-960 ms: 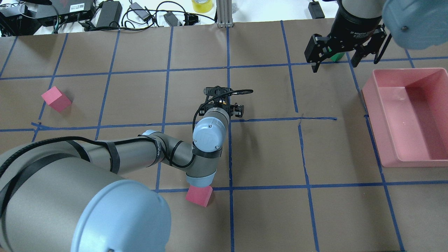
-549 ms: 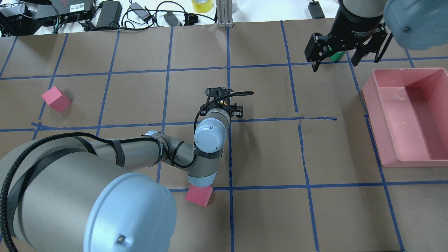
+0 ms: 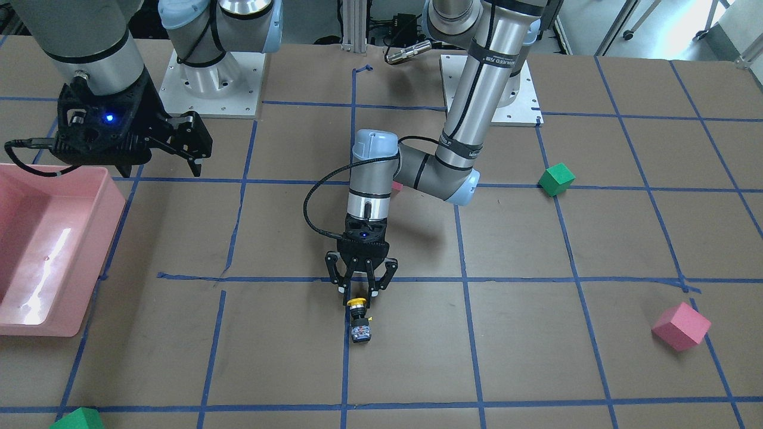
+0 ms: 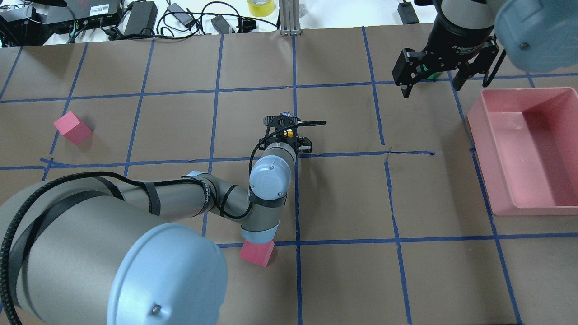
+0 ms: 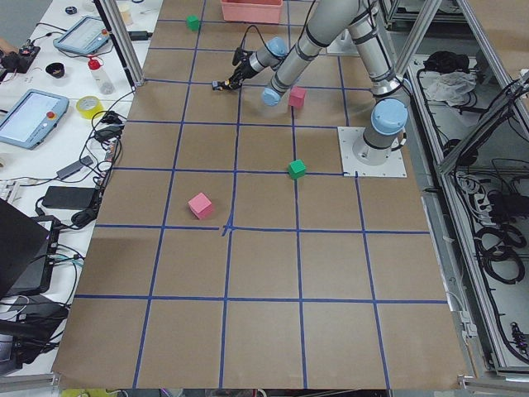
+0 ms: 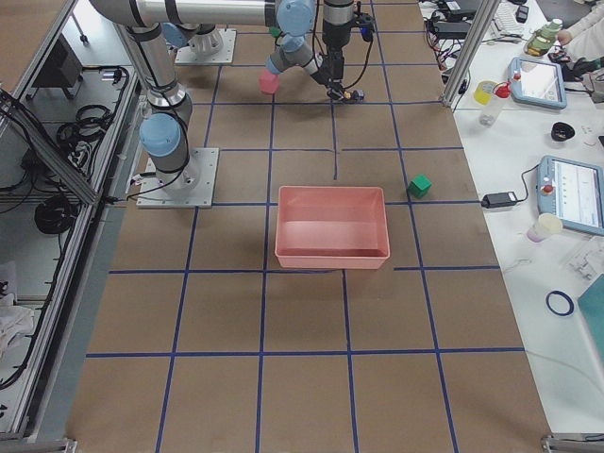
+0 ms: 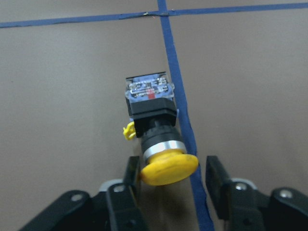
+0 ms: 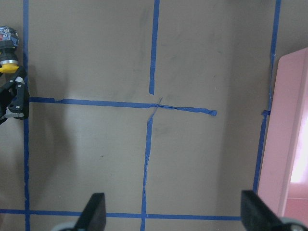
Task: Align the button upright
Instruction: 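Grasp the button body with the left gripper, yellow cap downward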
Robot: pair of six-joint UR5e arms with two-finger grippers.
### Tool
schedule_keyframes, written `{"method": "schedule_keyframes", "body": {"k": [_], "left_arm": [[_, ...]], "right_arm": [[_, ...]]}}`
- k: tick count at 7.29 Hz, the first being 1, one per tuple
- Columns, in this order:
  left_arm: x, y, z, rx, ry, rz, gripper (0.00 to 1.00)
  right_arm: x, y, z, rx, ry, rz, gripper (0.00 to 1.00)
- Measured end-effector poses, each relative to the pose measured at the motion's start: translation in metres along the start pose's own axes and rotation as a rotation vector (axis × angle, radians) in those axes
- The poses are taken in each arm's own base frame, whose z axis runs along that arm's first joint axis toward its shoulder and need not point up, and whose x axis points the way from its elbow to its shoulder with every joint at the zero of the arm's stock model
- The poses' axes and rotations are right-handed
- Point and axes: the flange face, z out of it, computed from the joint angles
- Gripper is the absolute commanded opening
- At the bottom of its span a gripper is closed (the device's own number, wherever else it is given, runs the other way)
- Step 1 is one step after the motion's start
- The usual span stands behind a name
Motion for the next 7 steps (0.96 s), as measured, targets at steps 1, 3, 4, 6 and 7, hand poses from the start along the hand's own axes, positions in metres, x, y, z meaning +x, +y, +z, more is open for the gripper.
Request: {"method": "schedule_keyframes", "body": {"k": [1,3,4,6,7], "left_arm": [[0.000,-0.003,-0.003,0.007,0.000,-0.001,0.08],[0.002,-0.014,-0.009,0.028,0.006,-0.005,0.08],[0.003,-0.025,-0.014,0.033,0.010,-0.011,0.09],[0.005,-0.057,-0.029,-0.039,0.002,-0.023,0.10],[0.004,-0.081,-0.037,-0.107,0.008,-0.051,0.10]], "right_arm": [[0.000,0.002,0.000,-0.001,0.000,0.001,1.00],[0.000,0.003,0.001,-0.003,0.001,0.001,1.00],[0.000,0.003,0.001,-0.004,0.001,0.001,1.00],[0.000,0.003,0.001,-0.006,0.001,0.001,1.00],[0.000,0.003,0.001,-0.006,0.003,0.000,1.00]]}}
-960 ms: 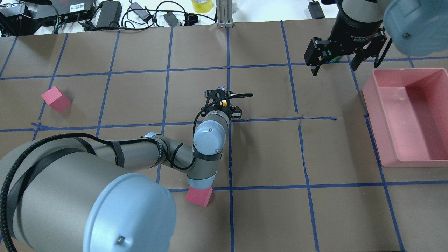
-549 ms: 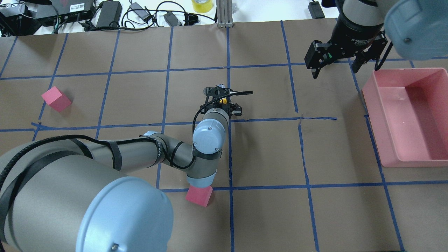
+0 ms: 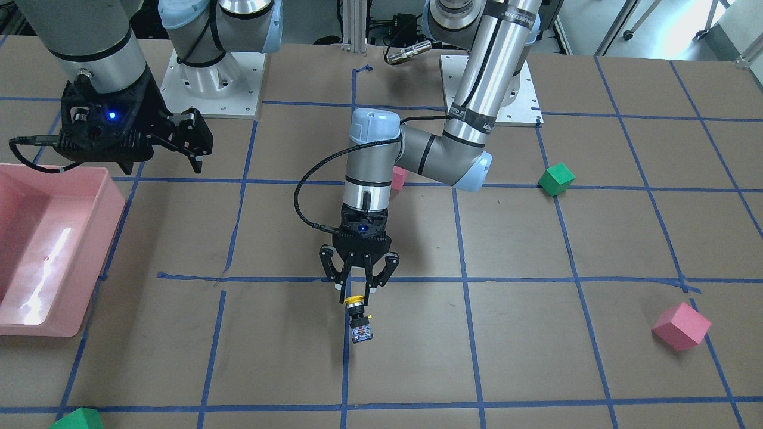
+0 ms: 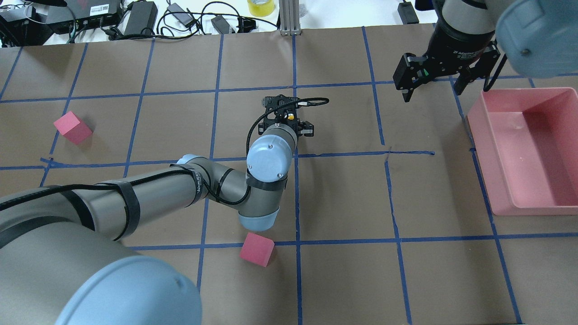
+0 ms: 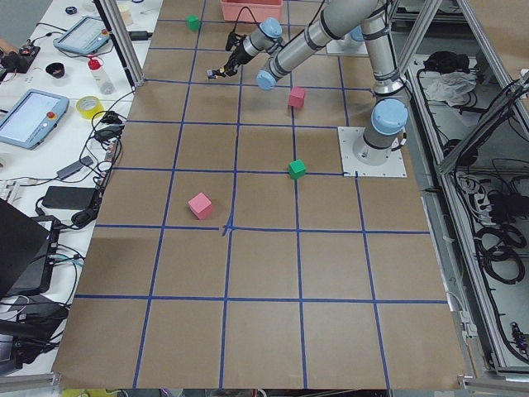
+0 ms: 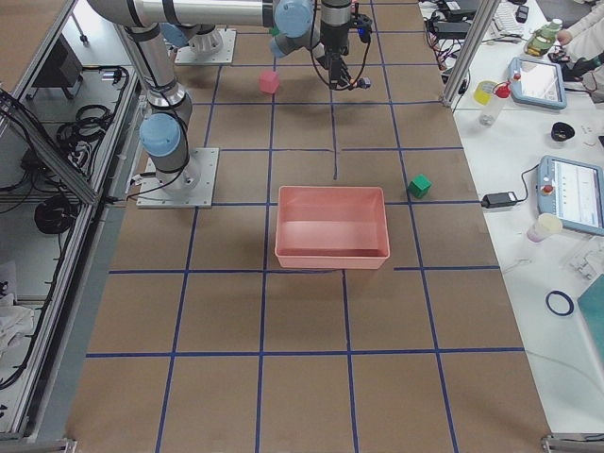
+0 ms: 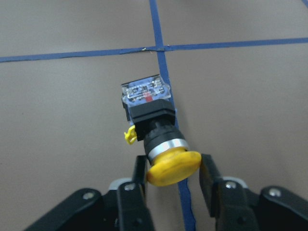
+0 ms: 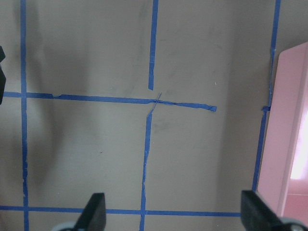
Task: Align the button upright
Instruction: 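Grasp the button body with the left gripper, yellow cap downward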
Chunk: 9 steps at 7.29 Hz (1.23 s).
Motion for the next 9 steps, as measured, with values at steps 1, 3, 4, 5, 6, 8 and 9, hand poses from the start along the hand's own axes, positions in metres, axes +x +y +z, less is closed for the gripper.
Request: {"method": "schedule_keyframes", "body": {"k": [1,3,4,5,6,8,9], "left_arm": [[-0.001,-0.022,-0.010,-0.078,0.021,-0.056,0.10],[-0.003,-0.042,-0.021,-0.269,0.048,-0.257,0.04],[-0.010,-0.046,-0.023,-0.397,0.053,-0.434,0.01],[-0.015,-0.050,-0.024,-0.506,0.038,-0.630,0.01],[-0.017,-0.051,-0.024,-0.592,0.002,-0.823,0.01],[-0.034,-0.052,-0.012,-0.757,0.004,-1.113,0.02],[-0.048,-0.054,-0.003,-0.824,0.037,-1.189,0.03]], "right_arm": [[0.000,0.000,0.000,0.000,0.002,0.000,1.00],[0.001,0.000,0.000,0.000,0.007,0.001,1.00],[0.002,0.000,0.000,-0.001,0.009,0.002,1.00],[0.002,0.000,0.000,-0.001,0.010,0.002,1.00],[0.002,0.000,0.000,-0.002,0.011,0.003,1.00],[0.002,0.000,0.000,-0.004,0.012,0.002,1.00],[0.002,0.000,0.000,-0.005,0.012,0.002,1.00]]}}
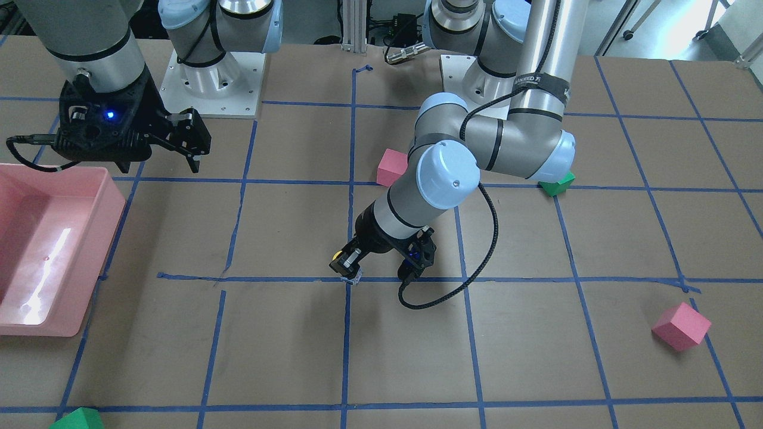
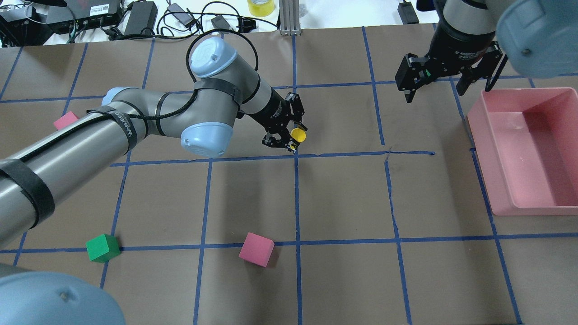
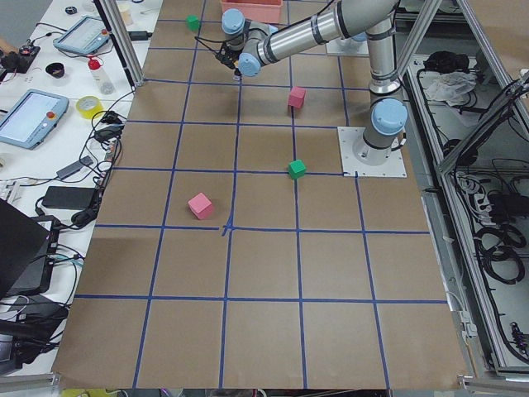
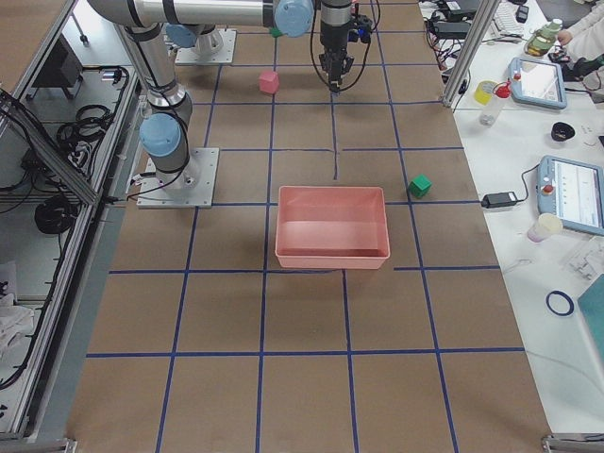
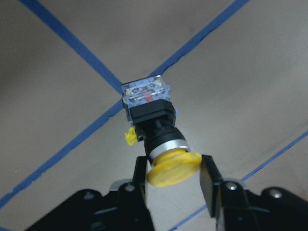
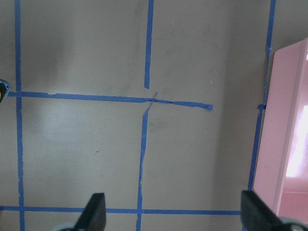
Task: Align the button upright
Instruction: 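Grasp the button body with the left gripper, yellow cap downward, then rotate the button upright with the left gripper and set it on the table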
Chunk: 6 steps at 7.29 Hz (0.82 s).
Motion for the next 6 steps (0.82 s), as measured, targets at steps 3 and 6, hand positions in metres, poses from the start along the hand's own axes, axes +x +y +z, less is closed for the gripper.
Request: {"method": "schedule_keyframes", "body": {"k": [3,6], "left_arm": [[-0.009,-0.030,0.013,-0.137,0.012,-0.003,0.05],[-0.019,-0.036,0.033,-0.227,0.015,0.036,0.10]], "right_arm": [[0.000,0.000,0.000,-0.003,0.000,0.000,1.00],[0.000,0.000,0.000,-0.004,0.001,0.003,1.00]]}}
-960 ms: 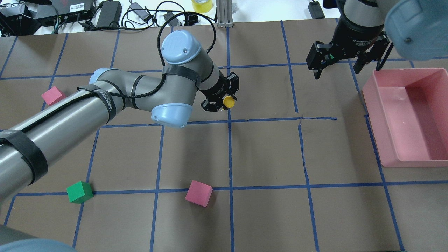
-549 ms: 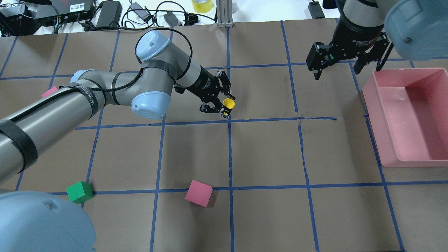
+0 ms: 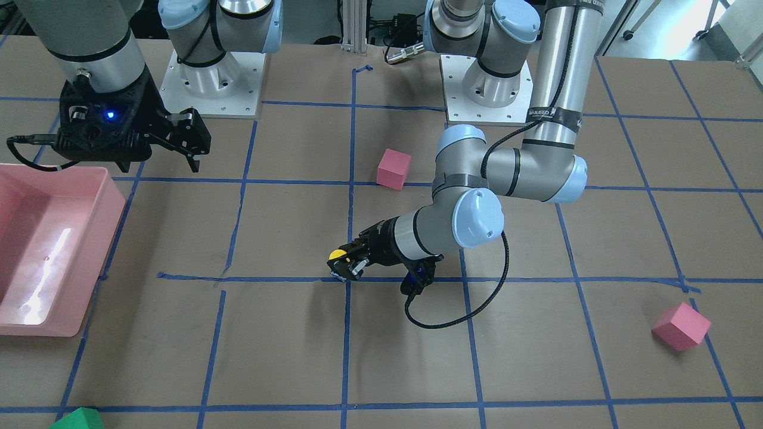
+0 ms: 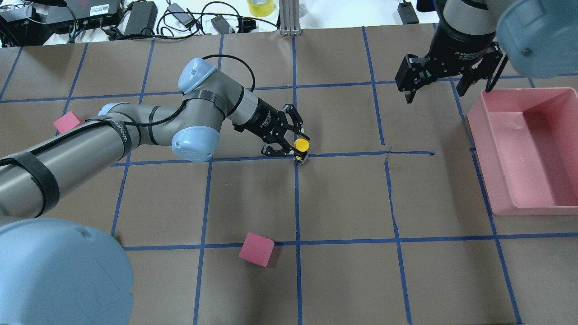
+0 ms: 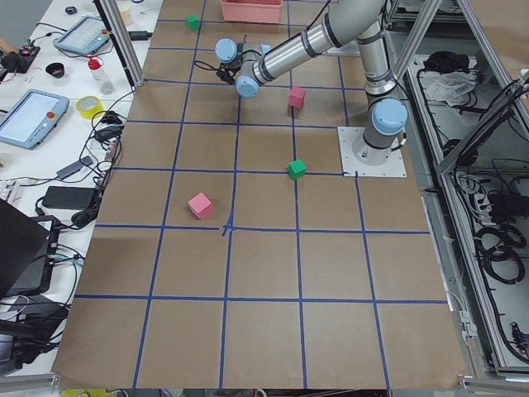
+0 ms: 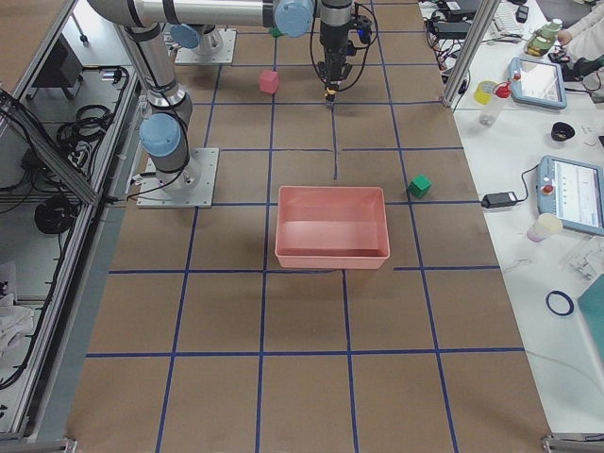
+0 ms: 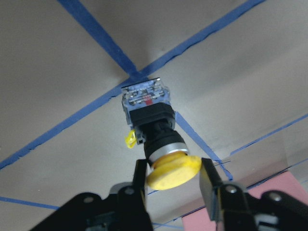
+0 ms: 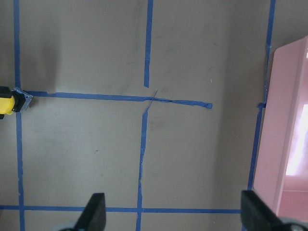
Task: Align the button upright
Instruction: 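Rotate the button upright with the left gripper and set it on the table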
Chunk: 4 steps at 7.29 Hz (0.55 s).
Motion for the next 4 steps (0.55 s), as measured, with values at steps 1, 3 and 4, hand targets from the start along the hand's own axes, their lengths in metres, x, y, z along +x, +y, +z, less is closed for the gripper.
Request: {"method": "schedule_keyframes", "body": {"k": [1,3,4], "left_arm": [[0.000,-0.001,0.000,0.000,0.001,0.009,0.18],[0.003,-0.009,-0.009,0.011,0.014,0.014,0.47],[0.001,-0.014,-0.013,0.015,0.020,0.007,0.63]], "right_arm": [[0.000,0.000,0.000,0.000,0.000,0.001,1.00],[0.000,0.000,0.000,0.000,0.000,0.000,1.00],[0.000,0.000,0.000,0.000,0.000,-0.001,1.00]]}}
